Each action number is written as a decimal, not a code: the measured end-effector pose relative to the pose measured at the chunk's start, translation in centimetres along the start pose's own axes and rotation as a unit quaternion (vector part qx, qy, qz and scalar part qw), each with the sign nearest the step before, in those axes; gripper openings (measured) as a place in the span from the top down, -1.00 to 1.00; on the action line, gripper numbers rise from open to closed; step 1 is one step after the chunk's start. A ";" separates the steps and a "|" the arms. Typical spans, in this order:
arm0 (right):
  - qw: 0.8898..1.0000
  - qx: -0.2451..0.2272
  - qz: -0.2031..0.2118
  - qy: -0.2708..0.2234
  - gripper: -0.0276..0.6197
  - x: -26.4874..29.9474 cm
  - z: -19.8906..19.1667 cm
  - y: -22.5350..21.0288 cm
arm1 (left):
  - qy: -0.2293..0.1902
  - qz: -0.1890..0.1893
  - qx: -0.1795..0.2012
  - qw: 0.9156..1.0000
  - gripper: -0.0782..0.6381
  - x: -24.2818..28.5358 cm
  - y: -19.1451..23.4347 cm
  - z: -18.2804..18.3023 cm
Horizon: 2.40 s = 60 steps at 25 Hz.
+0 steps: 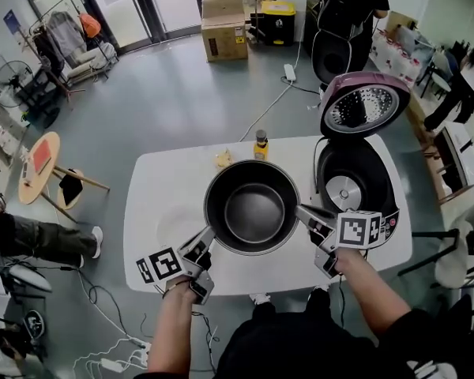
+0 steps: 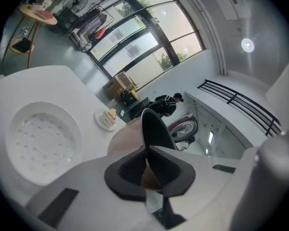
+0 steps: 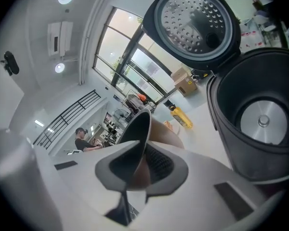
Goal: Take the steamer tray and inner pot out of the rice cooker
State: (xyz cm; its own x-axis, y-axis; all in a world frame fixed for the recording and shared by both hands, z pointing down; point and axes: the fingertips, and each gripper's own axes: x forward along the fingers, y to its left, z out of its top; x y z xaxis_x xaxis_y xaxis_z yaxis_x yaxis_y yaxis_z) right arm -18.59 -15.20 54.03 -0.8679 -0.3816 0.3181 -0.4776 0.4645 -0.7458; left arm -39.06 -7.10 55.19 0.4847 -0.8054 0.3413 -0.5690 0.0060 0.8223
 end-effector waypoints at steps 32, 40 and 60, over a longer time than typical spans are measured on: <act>0.978 -0.142 -0.146 -0.045 0.34 1.5 -3.9 -4.7 | 0.030 0.068 0.016 0.997 0.07 3.4 5.7 -4.6; 0.929 -0.330 -0.116 -0.120 0.32 -1.5 3.4 4.8 | -0.080 0.125 0.282 0.948 -0.10 0.6 -3.7 3.0; 0.833 -0.471 -0.144 -0.254 0.91 -8.6 10.5 14.1 | -0.223 0.149 0.500 0.824 0.79 -2.1 -17.2 7.3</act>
State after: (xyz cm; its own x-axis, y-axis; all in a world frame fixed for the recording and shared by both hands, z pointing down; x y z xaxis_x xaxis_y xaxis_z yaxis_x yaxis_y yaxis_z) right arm -16.39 -13.76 34.66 -0.6427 -0.7636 -0.0619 -0.7593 0.6241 0.1843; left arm -35.21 -9.83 37.00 0.0594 -0.9953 0.0765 -0.9891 -0.0690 -0.1299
